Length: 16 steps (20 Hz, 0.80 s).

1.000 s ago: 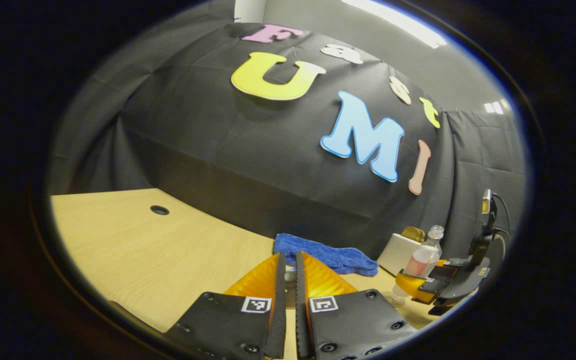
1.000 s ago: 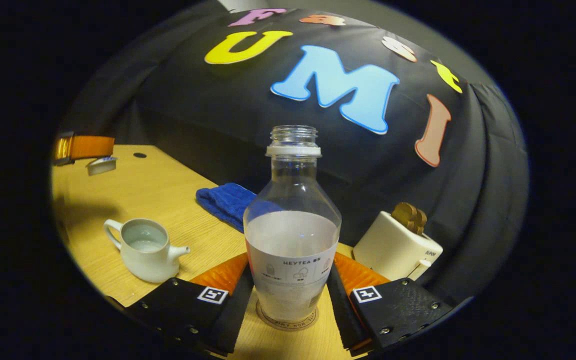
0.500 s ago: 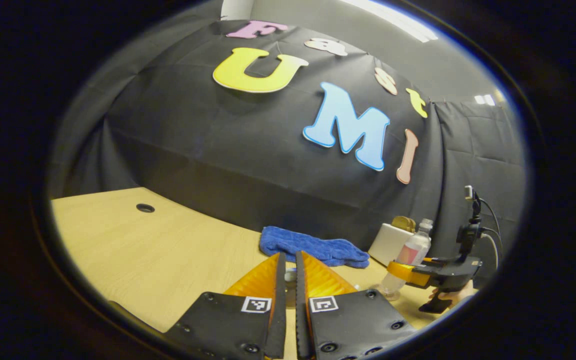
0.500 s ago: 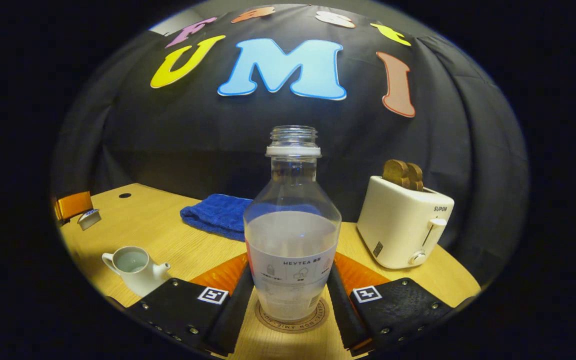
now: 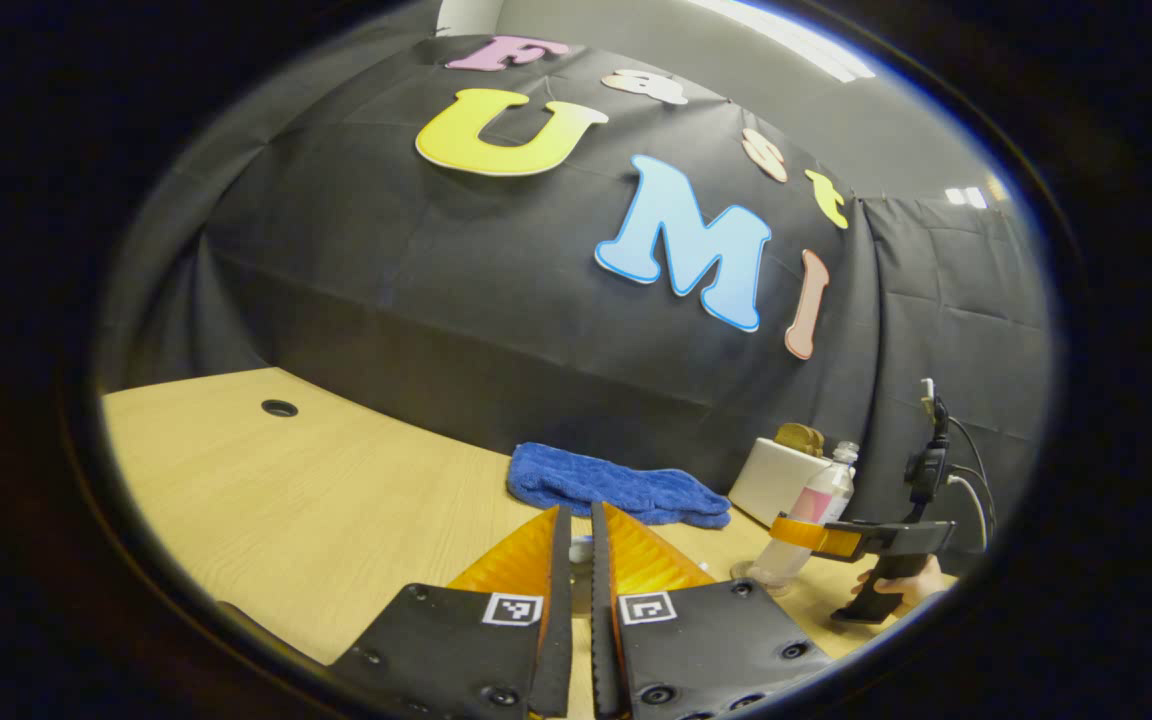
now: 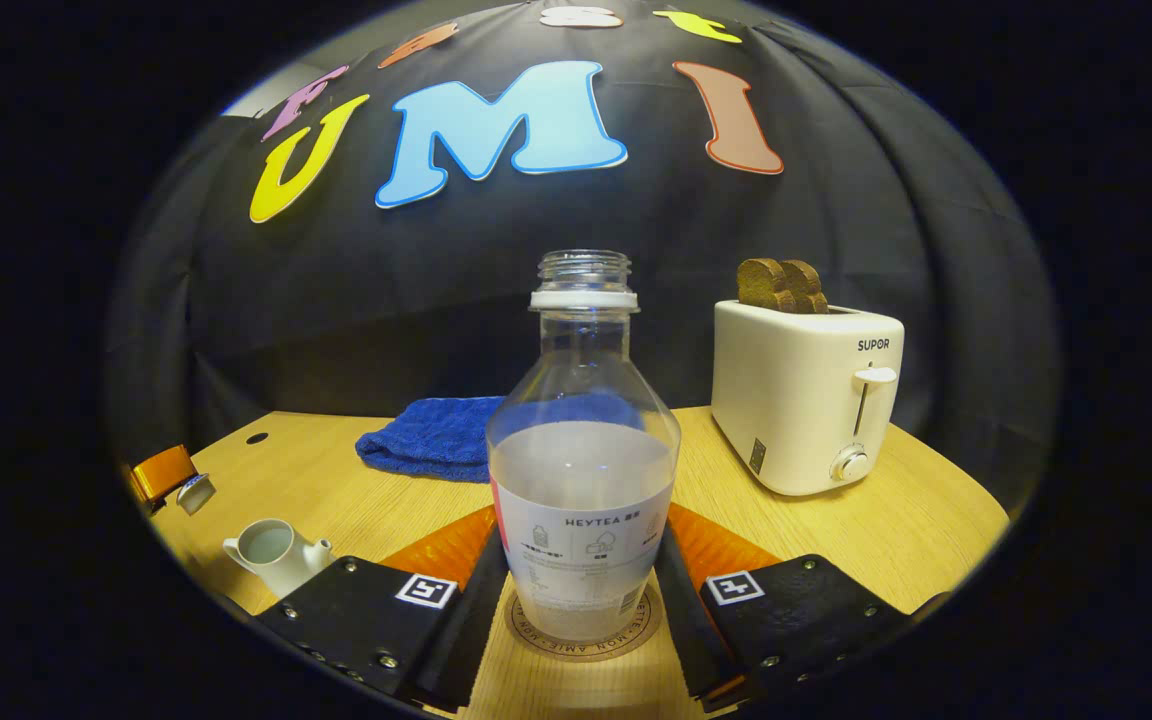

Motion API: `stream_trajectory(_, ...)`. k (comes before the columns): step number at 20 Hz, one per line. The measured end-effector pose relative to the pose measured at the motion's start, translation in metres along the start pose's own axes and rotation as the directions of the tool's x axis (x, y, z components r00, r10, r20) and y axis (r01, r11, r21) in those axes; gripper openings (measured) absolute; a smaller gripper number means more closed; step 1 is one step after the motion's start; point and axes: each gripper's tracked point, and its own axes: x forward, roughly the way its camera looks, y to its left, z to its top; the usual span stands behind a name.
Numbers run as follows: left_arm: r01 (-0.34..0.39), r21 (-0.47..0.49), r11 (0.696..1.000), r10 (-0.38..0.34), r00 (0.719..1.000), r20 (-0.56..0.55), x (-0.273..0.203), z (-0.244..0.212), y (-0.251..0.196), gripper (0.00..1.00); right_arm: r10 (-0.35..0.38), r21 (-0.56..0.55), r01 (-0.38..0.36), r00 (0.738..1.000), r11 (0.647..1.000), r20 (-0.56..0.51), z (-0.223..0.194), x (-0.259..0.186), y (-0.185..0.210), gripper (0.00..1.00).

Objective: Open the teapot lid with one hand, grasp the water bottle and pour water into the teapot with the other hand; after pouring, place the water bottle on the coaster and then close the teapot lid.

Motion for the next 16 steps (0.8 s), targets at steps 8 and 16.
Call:
stream_trajectory(8,0.0,0.007,1.0,0.0,1.0,0.006,0.0,0.003,0.0,0.17,-0.014,-0.063,0.015,1.0,0.998,0.007,0.0,-0.001,0.01,0.8)
stream_trajectory(16,0.011,0.008,1.0,-0.011,1.0,0.004,0.0,0.004,-0.003,0.17,-0.035,-0.107,0.045,0.994,0.993,0.101,0.039,-0.026,0.02,0.98)
